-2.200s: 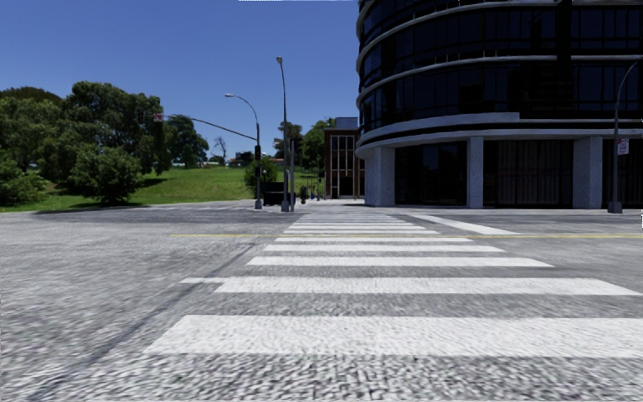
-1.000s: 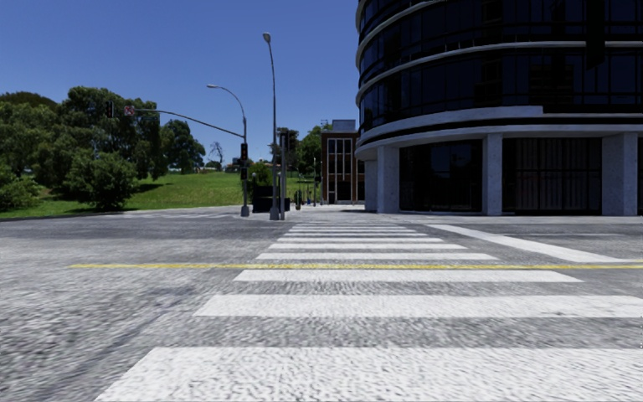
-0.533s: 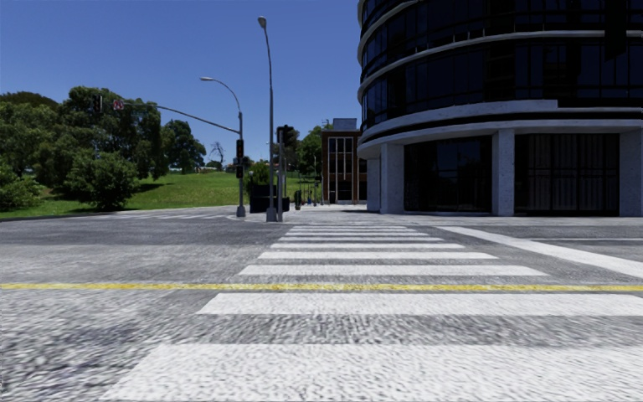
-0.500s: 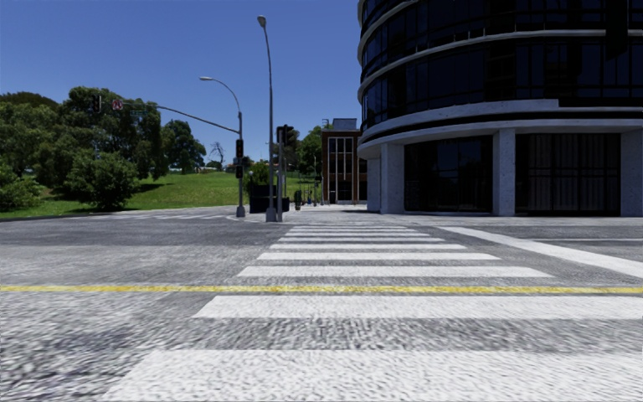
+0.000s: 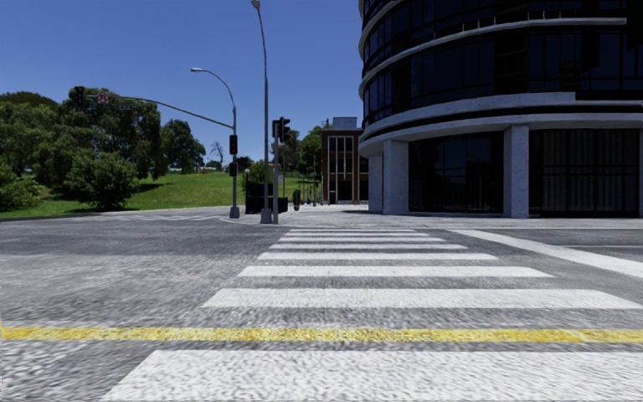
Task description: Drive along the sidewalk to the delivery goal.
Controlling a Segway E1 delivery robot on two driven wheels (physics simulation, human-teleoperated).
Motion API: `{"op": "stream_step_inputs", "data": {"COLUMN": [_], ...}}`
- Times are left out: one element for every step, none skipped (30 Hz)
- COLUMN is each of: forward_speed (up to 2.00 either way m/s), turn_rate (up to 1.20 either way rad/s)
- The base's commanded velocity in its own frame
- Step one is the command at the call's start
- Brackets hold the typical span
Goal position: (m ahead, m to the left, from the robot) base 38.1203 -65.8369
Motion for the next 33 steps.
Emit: {"op": "stream_step_inputs", "data": {"forward_speed": [1.96,1.96,1.96,1.96,1.96,1.96,1.96,1.96,1.96,1.96,1.96,1.96,1.96,1.96,1.96,1.96,1.96,1.96,1.96,1.96,1.96,1.96,1.96,1.96,1.96,1.96,1.96,1.96,2.00,2.00,2.00,2.00,2.00], "turn_rate": [0.00,0.00,0.00,0.00,0.00,0.00,0.00,0.00,0.00,0.00,0.00,0.00,0.00,0.00,0.00,0.00,0.00,0.00,0.00,0.00,0.00,0.00,0.00,0.00,0.00,0.00,0.00,-0.13,-0.34,-0.41,-0.41,-0.43,-0.43]}}
